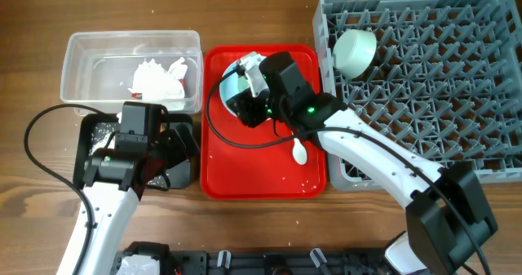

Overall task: Sort waste into correct bins and load items into the dishwasher rack
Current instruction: 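Move the right gripper back over the yellow cup on the blue plate, then lower the right gripper onto the yellow cup to grasp it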

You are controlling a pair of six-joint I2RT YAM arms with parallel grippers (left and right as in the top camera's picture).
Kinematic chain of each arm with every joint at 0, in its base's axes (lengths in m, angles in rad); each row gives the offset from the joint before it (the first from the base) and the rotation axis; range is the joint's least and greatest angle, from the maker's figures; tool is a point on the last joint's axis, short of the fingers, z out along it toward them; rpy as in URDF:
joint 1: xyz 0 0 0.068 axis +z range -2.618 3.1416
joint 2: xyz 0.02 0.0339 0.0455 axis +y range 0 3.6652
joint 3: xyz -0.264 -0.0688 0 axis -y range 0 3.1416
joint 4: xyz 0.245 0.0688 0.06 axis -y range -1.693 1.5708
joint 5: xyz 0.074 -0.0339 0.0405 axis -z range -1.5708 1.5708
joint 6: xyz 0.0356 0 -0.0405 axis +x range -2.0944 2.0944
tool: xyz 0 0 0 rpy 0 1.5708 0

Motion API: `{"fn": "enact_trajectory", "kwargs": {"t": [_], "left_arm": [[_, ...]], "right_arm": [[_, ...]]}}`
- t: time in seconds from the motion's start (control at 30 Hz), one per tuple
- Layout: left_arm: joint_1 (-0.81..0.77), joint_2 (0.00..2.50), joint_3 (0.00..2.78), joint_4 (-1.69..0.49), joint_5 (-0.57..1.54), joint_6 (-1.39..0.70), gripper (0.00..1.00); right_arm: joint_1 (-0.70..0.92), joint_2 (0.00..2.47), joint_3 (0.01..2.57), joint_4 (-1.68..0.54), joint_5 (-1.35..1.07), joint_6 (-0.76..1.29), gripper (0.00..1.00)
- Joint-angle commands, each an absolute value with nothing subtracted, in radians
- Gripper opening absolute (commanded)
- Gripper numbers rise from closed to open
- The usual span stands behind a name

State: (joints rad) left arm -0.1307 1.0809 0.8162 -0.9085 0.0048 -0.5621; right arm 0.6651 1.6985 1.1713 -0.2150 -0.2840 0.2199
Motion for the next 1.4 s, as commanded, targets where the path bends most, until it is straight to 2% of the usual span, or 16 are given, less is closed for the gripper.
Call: {"fn": "enact_trajectory", "kwargs": {"t": [0.0, 0.13, 0.17, 0.2, 0.23, 0.3, 0.43, 0.63, 0.73, 0.83, 1.1, 1.27, 1.37], "left_arm": [[-0.124, 1.083, 0.815, -0.905, 0.002, -0.558, 1.00], [-0.124, 1.083, 0.815, -0.905, 0.002, -0.558, 1.00], [-0.124, 1.083, 0.815, -0.905, 0.002, -0.558, 1.00], [-0.124, 1.083, 0.815, -0.905, 0.003, -0.558, 1.00], [-0.124, 1.083, 0.815, -0.905, 0.002, -0.557, 1.00], [-0.124, 1.083, 0.815, -0.902, 0.003, -0.558, 1.00], [-0.124, 1.083, 0.815, -0.903, 0.003, -0.558, 1.00], [-0.124, 1.083, 0.815, -0.902, 0.005, -0.558, 1.00], [-0.124, 1.083, 0.815, -0.902, 0.010, -0.558, 1.00], [-0.124, 1.083, 0.815, -0.902, 0.010, -0.557, 1.00], [-0.124, 1.083, 0.815, -0.903, 0.010, -0.557, 1.00], [-0.124, 1.083, 0.815, -0.903, 0.010, -0.557, 1.00], [-0.124, 1.083, 0.815, -0.903, 0.010, -0.557, 1.00]], "right_arm": [[0.664, 1.704, 1.171, -0.209, -0.117, 0.278, 0.08], [0.664, 1.705, 1.171, -0.197, -0.050, 0.290, 0.09], [0.664, 1.705, 1.171, -0.192, -0.045, 0.291, 0.20], [0.664, 1.705, 1.171, -0.186, -0.044, 0.290, 0.42], [0.664, 1.707, 1.171, -0.172, -0.044, 0.273, 0.57], [0.664, 1.712, 1.171, -0.154, -0.043, 0.197, 0.63], [0.664, 1.734, 1.171, -0.133, 0.014, 0.118, 0.64], [0.664, 1.824, 1.171, -0.073, 0.013, -0.137, 0.63], [0.664, 1.841, 1.171, -0.058, 0.023, -0.155, 0.59], [0.664, 1.846, 1.171, -0.067, 0.023, -0.141, 0.50], [0.662, 1.903, 1.171, -0.079, 0.029, -0.135, 0.49], [0.661, 1.927, 1.171, -0.082, 0.061, -0.131, 0.36], [0.661, 1.922, 1.171, -0.071, 0.061, -0.131, 0.22]]}}
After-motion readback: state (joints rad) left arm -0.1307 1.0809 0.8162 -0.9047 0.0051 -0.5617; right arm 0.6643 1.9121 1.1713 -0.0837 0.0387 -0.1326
